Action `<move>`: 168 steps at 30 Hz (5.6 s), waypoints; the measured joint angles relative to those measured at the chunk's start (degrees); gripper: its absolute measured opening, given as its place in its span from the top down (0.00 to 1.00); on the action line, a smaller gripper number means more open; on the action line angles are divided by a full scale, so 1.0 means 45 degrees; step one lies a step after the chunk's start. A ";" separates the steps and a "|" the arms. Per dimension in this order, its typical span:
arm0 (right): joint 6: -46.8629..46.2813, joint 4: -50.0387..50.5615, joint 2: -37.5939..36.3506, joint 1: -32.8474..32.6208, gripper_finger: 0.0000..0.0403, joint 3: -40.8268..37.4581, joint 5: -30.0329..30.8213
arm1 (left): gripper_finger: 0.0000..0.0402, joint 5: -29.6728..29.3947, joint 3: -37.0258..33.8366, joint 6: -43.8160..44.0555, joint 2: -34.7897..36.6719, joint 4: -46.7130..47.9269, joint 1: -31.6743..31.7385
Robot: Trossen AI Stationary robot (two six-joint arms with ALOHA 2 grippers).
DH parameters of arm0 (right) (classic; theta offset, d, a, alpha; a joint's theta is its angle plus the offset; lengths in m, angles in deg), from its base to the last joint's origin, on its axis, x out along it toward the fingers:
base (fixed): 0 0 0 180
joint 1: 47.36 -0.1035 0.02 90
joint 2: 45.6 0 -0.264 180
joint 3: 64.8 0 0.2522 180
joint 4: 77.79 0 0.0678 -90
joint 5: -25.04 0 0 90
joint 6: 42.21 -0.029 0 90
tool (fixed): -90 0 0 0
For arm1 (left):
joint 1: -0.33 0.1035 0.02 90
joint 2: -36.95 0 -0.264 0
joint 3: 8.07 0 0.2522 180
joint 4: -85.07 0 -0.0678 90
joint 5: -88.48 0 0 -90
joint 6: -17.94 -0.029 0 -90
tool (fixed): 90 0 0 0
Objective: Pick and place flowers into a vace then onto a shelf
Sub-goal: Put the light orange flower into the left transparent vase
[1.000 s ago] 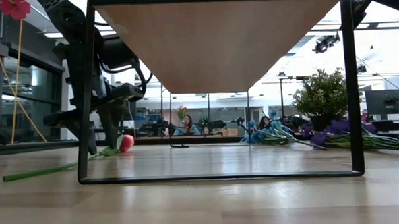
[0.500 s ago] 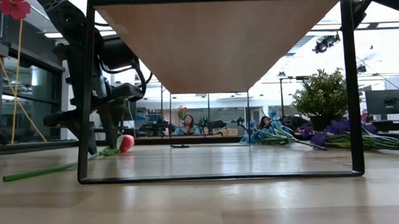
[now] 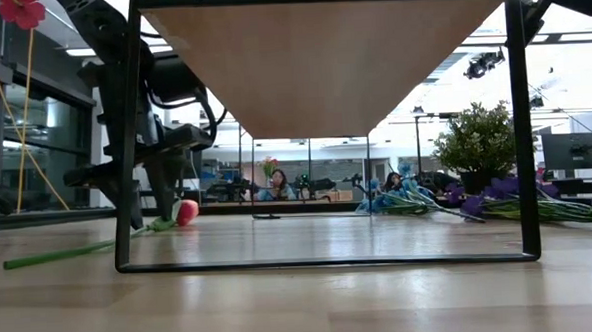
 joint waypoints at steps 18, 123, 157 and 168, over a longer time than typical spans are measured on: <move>0.0000 0.0000 0.0003 0.0000 0.34 -0.0003 0.0136 | 0.42 -0.0698 0.0005 0.0111 0.0015 0.0992 0.0005; 0.0238 -0.0569 -0.0002 0.0000 0.33 0.0002 -0.0267 | 0.93 -1.1356 1.7300 -0.5664 0.1739 0.9644 -0.1715; 0.0238 -0.0568 -0.0002 -0.0005 0.34 -0.0003 -0.0447 | 0.93 -1.2123 1.9496 -0.6284 0.2049 0.8940 -1.2797; 0.0238 -0.0577 -0.0002 0.0000 0.33 -0.0003 -0.0127 | 0.93 -1.4325 1.9493 -0.7973 0.1098 0.8192 -1.6368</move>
